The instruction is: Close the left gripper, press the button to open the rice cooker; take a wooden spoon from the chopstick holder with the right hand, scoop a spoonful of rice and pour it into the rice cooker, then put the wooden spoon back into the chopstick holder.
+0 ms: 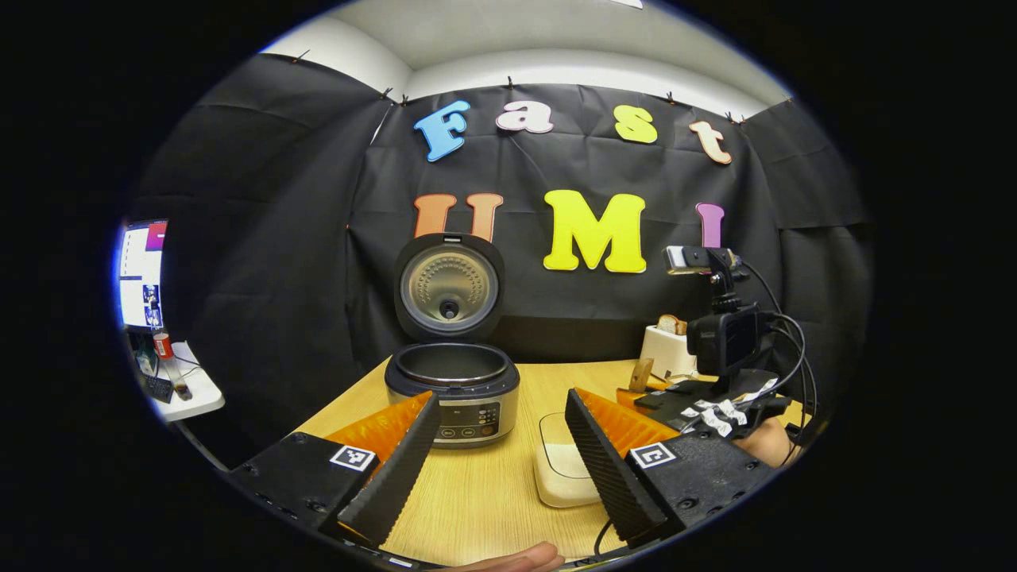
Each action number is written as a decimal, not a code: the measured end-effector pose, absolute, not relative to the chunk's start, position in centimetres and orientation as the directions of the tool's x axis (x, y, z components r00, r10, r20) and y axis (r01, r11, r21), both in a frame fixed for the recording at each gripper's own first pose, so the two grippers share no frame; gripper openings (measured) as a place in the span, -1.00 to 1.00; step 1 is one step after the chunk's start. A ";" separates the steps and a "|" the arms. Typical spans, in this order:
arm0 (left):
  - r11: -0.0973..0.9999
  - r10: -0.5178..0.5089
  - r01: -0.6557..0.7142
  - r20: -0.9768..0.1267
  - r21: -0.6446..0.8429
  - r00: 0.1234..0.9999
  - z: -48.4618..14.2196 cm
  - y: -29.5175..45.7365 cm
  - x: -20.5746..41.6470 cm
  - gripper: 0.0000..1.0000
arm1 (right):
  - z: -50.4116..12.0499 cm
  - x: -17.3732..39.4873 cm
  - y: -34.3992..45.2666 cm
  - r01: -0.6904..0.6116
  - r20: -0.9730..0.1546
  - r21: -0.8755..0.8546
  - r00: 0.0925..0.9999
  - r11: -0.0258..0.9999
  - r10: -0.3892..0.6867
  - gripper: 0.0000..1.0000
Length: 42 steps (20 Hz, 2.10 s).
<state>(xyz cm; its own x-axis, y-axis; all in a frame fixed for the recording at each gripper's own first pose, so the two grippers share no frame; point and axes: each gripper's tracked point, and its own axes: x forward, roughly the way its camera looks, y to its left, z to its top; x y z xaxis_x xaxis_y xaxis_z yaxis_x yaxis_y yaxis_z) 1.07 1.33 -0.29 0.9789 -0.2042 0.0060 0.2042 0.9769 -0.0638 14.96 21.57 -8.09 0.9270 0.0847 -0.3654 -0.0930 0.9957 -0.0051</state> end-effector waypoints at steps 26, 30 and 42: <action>0.970 -0.231 0.230 -0.005 -0.074 0.973 -0.7 0.3 1.3 1.00 | -12.5 10.9 17.4 0.300 -0.448 0.826 0.863 0.477 0.234 -0.99; 0.970 -0.230 0.230 -0.003 -0.075 0.973 -0.7 0.6 1.3 1.00 | -12.5 11.1 17.9 0.304 -0.444 0.850 0.854 0.431 0.273 -0.99; 0.976 -0.196 0.193 -0.012 -0.100 0.981 -1.0 2.2 1.9 1.00 | -11.7 10.6 17.2 0.324 -0.300 0.946 0.843 0.024 0.447 -0.99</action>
<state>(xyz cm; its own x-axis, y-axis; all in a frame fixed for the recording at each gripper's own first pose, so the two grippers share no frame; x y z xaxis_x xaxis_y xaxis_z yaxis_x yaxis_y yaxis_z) 1.87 2.21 -1.04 0.9806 -0.1956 -0.0123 0.1934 0.9760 -0.0996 10.58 17.17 -11.66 0.8429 0.4468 -0.2999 0.3238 0.0239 0.9458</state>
